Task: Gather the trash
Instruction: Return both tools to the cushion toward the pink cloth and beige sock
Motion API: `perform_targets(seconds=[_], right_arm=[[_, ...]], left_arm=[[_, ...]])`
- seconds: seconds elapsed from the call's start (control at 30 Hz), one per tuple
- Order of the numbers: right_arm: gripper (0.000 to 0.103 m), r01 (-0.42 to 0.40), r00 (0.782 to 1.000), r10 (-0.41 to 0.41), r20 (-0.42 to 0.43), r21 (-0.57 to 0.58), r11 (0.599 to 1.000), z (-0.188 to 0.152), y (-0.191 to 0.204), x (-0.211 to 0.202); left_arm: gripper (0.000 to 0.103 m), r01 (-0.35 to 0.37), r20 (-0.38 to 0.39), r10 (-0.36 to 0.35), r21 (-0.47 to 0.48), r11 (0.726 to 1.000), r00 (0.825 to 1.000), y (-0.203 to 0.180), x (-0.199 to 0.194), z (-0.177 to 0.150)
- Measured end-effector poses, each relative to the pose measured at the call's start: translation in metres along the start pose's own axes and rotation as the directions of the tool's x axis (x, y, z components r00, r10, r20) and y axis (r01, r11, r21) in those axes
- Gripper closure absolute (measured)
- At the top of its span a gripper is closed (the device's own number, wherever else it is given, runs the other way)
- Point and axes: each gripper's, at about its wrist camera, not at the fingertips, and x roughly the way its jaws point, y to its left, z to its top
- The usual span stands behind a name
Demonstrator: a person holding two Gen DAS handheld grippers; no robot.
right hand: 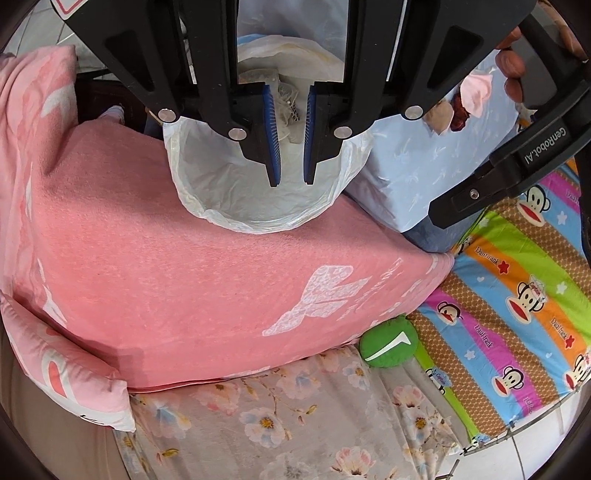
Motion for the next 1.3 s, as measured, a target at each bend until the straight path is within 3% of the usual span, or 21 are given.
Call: perform_targets(seconds=[0.43,0.73,0.97,1.3], right_arm=[[0.071,-0.03,0.999,0.029,-0.02,-0.041,0.999,-0.01,0.032,-0.003],[0.068,-0.082,0.995,0.076,-0.067,-0.107,0.991,-0.029,0.076,0.002],[0.063,-0.121,0.989,0.104,-0.103,-0.175,0.977,-0.047,0.12,0.005],[0.056,-0.169,0.978,0.128,-0.165,-0.264,0.95,-0.075,0.178,0.019]], left_arm=[[0.026,-0.059,-0.007,0.059,-0.071,0.996,0.998,0.035,-0.015,-0.019],[0.023,-0.141,-0.016,0.14,-0.144,0.979,0.99,0.079,-0.032,-0.035],[0.023,-0.195,-0.022,0.195,-0.214,0.957,0.981,0.118,-0.046,-0.049],[0.023,-0.319,-0.073,0.311,-0.282,0.905,0.948,0.184,-0.061,-0.08]])
